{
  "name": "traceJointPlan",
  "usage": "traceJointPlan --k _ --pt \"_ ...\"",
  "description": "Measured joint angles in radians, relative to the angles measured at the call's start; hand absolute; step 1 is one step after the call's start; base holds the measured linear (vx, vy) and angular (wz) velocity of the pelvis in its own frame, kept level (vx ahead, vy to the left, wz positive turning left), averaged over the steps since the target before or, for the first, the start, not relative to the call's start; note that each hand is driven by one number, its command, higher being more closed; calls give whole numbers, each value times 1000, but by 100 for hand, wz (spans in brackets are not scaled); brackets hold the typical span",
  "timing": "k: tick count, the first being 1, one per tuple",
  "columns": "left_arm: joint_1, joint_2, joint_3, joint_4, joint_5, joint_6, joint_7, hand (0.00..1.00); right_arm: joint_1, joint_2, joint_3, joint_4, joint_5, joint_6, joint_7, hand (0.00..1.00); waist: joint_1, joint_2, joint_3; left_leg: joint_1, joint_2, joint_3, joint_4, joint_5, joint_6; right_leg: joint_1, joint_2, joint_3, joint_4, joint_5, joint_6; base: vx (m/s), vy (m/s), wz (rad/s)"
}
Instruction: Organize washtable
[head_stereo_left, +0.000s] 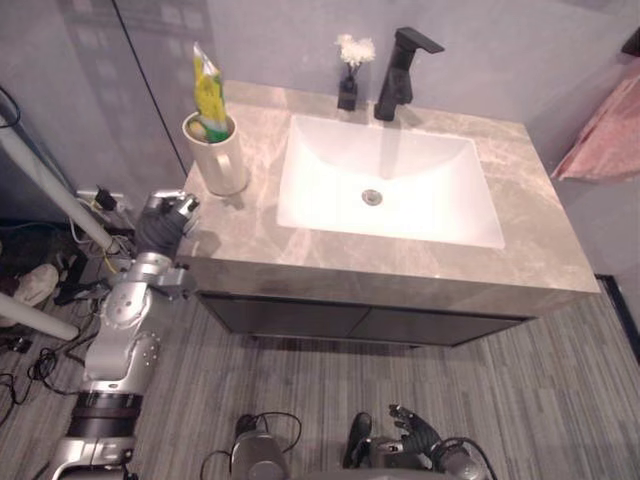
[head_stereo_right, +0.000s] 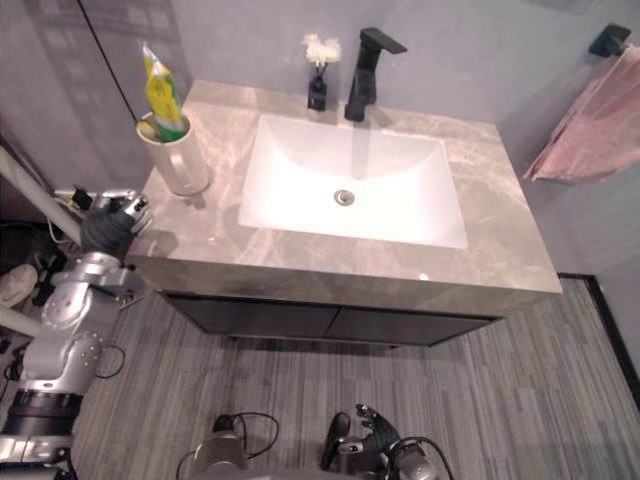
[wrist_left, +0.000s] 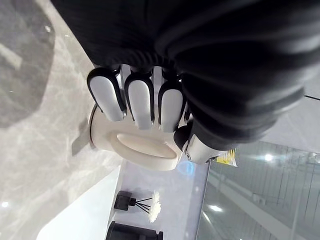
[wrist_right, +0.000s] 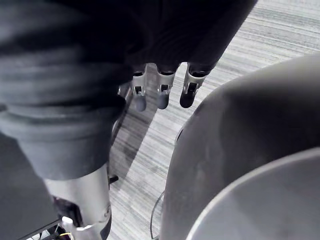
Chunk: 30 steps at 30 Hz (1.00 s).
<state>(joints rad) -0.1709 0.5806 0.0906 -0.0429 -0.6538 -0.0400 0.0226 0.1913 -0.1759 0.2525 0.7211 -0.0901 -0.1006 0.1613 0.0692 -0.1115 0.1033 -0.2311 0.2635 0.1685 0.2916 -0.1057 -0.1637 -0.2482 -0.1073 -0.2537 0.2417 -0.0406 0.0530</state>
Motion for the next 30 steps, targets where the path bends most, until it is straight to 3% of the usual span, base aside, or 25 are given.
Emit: traceJointPlan --k 11,24,30 --pt "-75 1 58 76 0 0 44 100 7 -1 0 -21 -1 6 17 0 0 -13 -7 0 0 4 -4 0 0 -3 0 3 -4 0 0 0 0 0" --pt "-176 7 65 137 -2 2 48 100 20 -1 -2 -85 0 24 18 0 -1 -30 -3 -19 3 13 7 0 0 -26 2 11 -3 6 0 0 0 -2" --pt "-212 27 61 172 -6 2 53 100 18 -2 -3 -118 1 25 18 0 -1 -39 35 -40 17 13 41 -13 2 -38 12 15 0 12 -6 -21 3 -4"
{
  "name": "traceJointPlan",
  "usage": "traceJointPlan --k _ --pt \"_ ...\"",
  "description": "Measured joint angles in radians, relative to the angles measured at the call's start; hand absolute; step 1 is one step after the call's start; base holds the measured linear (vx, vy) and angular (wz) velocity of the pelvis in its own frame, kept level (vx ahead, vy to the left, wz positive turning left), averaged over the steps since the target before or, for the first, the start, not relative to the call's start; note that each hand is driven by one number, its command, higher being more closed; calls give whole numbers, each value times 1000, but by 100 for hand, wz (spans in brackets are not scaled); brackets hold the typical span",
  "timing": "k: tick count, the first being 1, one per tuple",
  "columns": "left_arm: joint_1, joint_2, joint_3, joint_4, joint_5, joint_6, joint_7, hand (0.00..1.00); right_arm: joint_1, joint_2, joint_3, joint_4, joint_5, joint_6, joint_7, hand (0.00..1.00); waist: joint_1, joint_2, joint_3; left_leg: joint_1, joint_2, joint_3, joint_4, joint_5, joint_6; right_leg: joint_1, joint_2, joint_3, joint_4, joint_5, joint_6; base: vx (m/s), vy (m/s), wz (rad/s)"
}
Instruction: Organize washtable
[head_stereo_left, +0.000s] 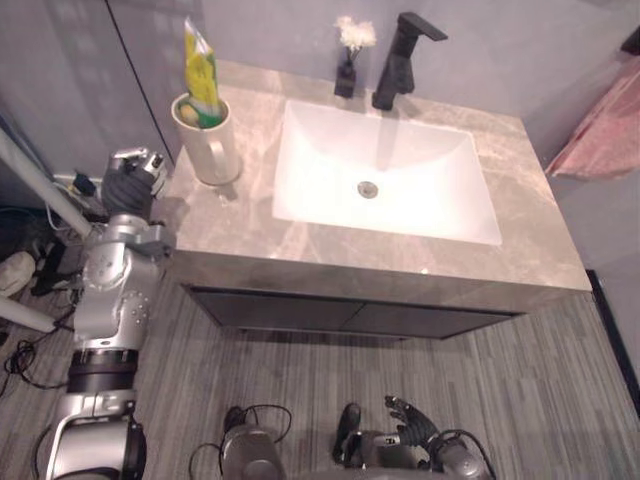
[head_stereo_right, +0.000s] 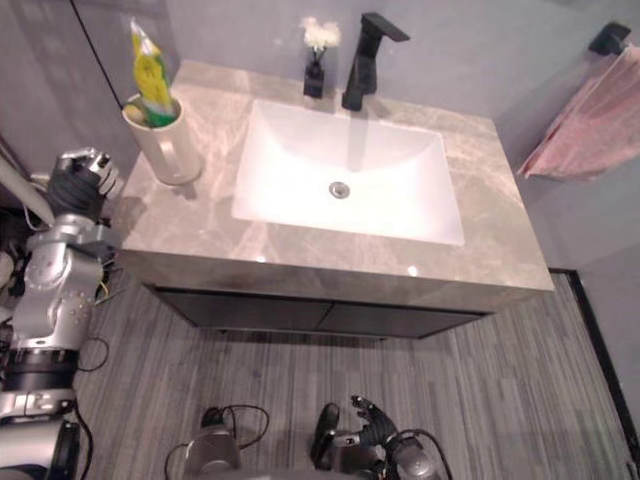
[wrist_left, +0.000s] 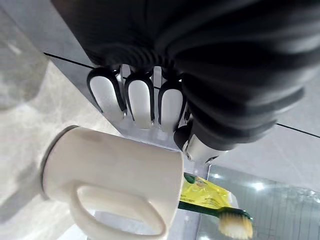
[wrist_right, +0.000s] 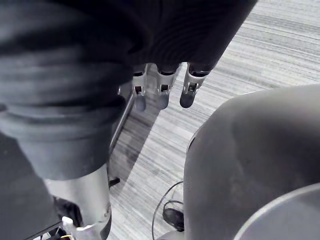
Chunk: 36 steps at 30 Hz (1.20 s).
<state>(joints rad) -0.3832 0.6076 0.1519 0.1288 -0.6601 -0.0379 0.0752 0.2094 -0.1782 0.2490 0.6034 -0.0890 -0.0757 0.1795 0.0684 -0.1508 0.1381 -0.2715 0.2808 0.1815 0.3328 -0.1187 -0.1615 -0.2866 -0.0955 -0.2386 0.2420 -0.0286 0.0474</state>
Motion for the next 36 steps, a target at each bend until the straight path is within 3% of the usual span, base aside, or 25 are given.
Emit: traceJointPlan --k 6,22,36 --pt "-40 10 -19 2 -33 6 0 100 -2 -8 0 -12 0 1 0 0 0 3 8 -28 4 0 35 -8 5 -25 0 6 7 7 1 -11 18 -3" --pt "-186 164 -215 60 -154 10 -8 100 -8 -27 7 -81 9 4 -2 0 2 29 40 -72 27 6 106 -40 9 -66 -1 18 56 -2 1 -13 13 -3" --pt "-221 221 -277 79 -154 12 -9 100 -8 -46 7 -112 12 4 -5 0 2 32 58 -109 34 -1 157 -59 13 -102 -6 21 103 -17 2 -7 24 0"
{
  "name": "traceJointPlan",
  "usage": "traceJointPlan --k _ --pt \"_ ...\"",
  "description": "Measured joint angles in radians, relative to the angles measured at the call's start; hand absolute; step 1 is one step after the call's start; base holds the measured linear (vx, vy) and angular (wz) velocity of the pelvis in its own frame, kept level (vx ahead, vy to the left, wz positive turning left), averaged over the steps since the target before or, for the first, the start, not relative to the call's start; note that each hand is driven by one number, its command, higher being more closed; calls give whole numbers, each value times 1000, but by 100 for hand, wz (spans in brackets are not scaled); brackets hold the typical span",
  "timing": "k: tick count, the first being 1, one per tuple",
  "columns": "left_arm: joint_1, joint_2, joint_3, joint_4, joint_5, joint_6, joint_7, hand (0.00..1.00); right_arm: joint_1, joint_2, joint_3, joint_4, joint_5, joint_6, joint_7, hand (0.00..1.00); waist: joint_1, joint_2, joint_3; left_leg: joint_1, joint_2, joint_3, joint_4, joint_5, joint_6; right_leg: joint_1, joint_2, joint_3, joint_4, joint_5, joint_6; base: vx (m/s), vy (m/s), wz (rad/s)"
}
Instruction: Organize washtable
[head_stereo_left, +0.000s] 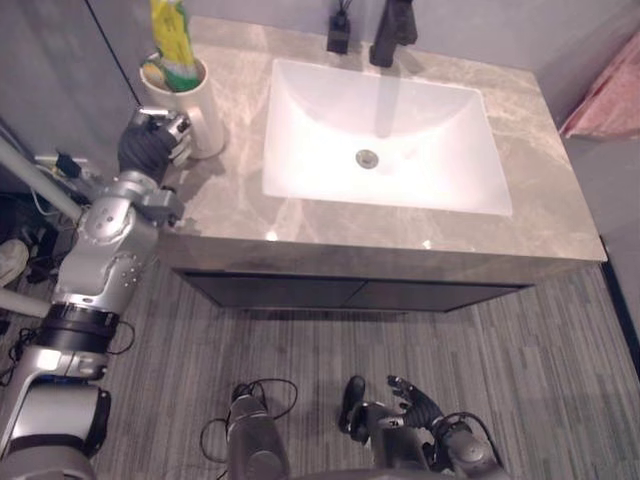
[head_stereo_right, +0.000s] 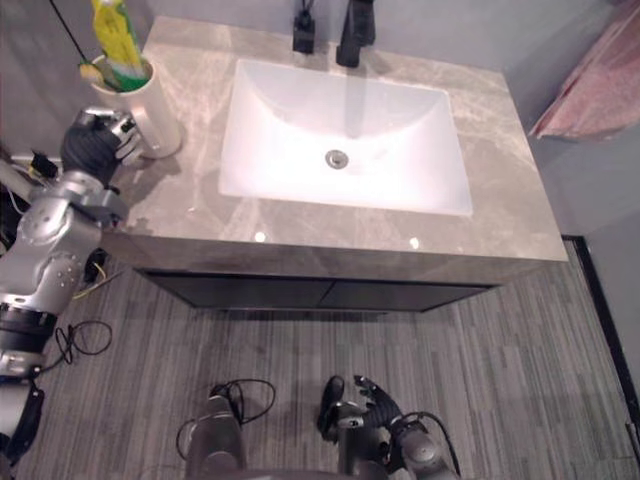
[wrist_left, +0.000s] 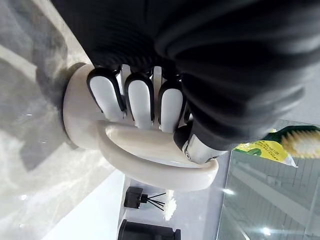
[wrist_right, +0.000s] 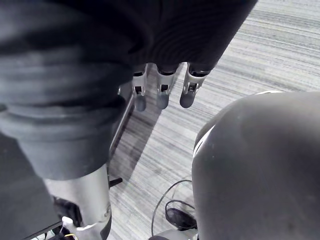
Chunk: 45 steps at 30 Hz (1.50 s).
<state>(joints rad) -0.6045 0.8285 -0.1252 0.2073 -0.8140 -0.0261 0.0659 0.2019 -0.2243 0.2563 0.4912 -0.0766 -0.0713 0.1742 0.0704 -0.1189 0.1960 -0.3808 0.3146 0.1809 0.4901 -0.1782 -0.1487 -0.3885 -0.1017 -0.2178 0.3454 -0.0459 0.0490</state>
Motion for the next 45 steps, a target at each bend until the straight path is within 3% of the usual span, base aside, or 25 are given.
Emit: traceJointPlan --k 22,45 --pt "-8 15 23 0 1 -6 0 100 -20 -15 -3 -41 10 0 0 0 0 -6 65 -73 14 -17 85 -26 9 -57 0 4 53 -3 1 -11 22 -1" --pt "-20 21 27 0 0 -24 -1 100 -20 -20 -6 -46 15 0 3 0 -1 0 76 -103 17 -20 108 -30 11 -88 1 9 69 -4 1 -1 3 0"
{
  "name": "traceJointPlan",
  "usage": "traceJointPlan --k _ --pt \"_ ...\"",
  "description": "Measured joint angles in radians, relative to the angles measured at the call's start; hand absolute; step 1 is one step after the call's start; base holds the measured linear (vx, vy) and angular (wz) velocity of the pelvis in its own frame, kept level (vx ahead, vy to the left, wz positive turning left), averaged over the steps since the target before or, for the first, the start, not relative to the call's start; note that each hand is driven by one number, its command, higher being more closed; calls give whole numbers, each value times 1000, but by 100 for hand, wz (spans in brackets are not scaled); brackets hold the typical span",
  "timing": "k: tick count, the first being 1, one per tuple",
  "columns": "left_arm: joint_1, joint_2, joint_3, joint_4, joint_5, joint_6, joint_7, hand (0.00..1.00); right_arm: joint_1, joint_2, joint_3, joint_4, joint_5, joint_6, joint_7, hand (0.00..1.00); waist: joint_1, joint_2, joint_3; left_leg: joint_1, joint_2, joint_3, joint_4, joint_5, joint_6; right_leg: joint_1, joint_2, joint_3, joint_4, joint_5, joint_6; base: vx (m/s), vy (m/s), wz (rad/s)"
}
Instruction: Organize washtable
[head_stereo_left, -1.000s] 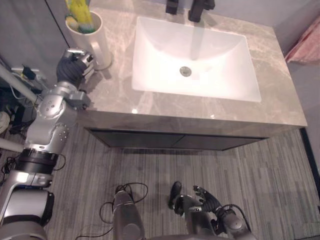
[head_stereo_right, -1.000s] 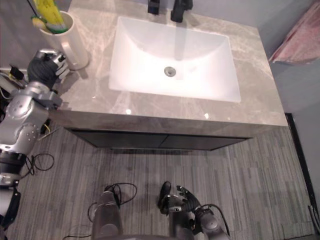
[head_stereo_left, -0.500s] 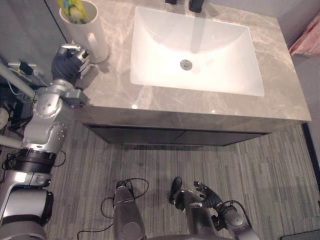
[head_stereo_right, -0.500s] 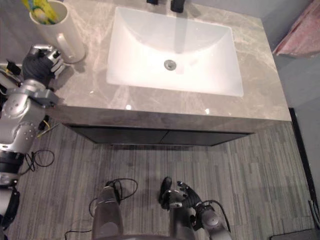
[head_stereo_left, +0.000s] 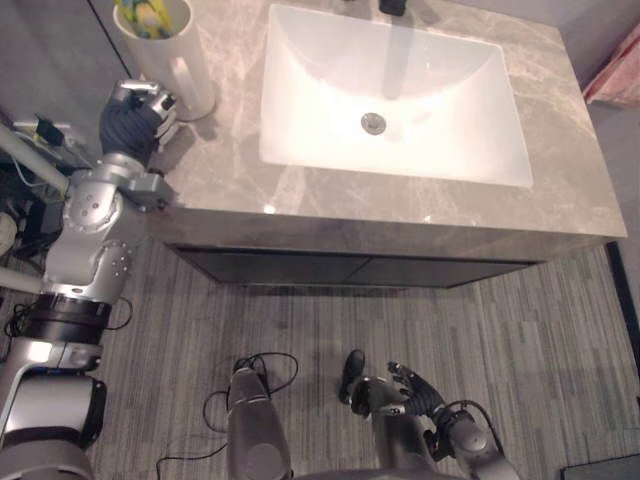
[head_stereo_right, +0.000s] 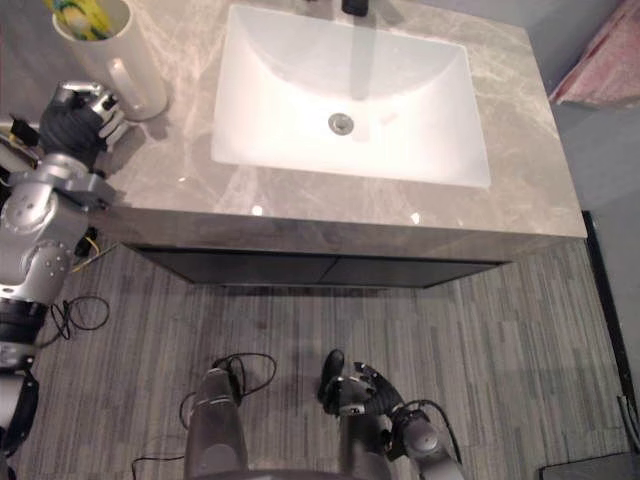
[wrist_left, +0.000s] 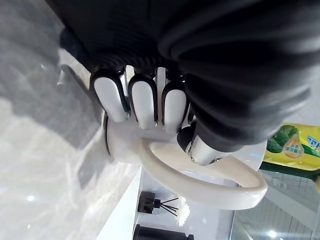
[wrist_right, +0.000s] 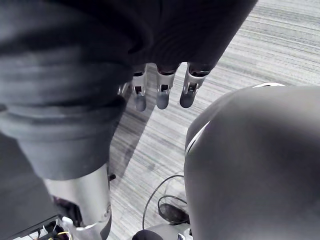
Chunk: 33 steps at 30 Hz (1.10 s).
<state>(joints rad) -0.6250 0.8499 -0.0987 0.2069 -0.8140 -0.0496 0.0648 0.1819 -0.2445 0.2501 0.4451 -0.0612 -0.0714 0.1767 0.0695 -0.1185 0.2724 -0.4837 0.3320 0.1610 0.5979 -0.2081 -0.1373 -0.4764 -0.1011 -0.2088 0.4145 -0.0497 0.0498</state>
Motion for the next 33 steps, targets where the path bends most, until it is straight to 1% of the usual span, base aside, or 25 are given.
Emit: traceJointPlan --k 3,8,11,14,16,20,22,24,28,33 --pt "19 0 22 -2 0 -4 -1 100 -3 0 -2 0 0 0 0 0 0 0 0 9 0 8 -6 0 0 1 0 6 -1 0 0 11 22 -5" --pt "20 0 23 -2 0 -3 -1 100 -6 0 -3 0 0 0 1 0 -1 -3 -3 14 -2 12 -15 1 0 4 0 7 -6 2 0 0 0 0" --pt "36 0 23 0 -1 -3 -1 100 -7 1 -3 1 0 0 1 0 -1 -6 -7 40 -2 18 -36 5 -4 29 3 7 -30 7 1 13 4 0" --pt "50 0 19 3 -1 -1 -1 100 -6 1 -3 4 -1 1 1 0 -2 -13 -34 47 -2 23 -52 7 -7 35 6 6 -45 9 1 51 15 0" --pt "57 0 2 24 -1 -1 -3 100 -6 2 -2 12 -2 1 1 0 -2 -16 -64 55 -4 31 -69 13 -7 37 7 8 -58 12 1 71 19 -4" --pt "57 -2 -15 71 -1 9 -6 100 -6 4 0 14 -3 2 2 0 -2 -23 -83 100 -6 41 -102 21 -13 73 10 11 -78 12 1 46 14 -2" --pt "57 -4 -17 91 -5 16 -7 100 -4 4 1 20 -2 3 2 0 -3 -26 -105 104 -9 49 -130 35 -16 73 13 11 -104 26 -4 5 6 -2" --pt "57 -4 -17 109 -11 17 -9 100 -4 4 1 21 -2 3 2 0 -3 -26 -106 114 -13 57 -147 45 -16 79 14 16 -122 36 -4 2 17 -5" --pt "56 -10 -27 154 -41 21 -20 100 5 4 1 21 1 4 2 0 -7 -22 -132 129 -13 68 -166 49 -16 104 20 20 -176 67 -1 -5 47 -7" --pt "52 -14 -42 182 -42 22 -22 100 6 4 1 21 4 4 2 0 -7 -21 -154 129 -18 88 -173 52 -13 111 22 29 -227 102 3 -7 51 -9"
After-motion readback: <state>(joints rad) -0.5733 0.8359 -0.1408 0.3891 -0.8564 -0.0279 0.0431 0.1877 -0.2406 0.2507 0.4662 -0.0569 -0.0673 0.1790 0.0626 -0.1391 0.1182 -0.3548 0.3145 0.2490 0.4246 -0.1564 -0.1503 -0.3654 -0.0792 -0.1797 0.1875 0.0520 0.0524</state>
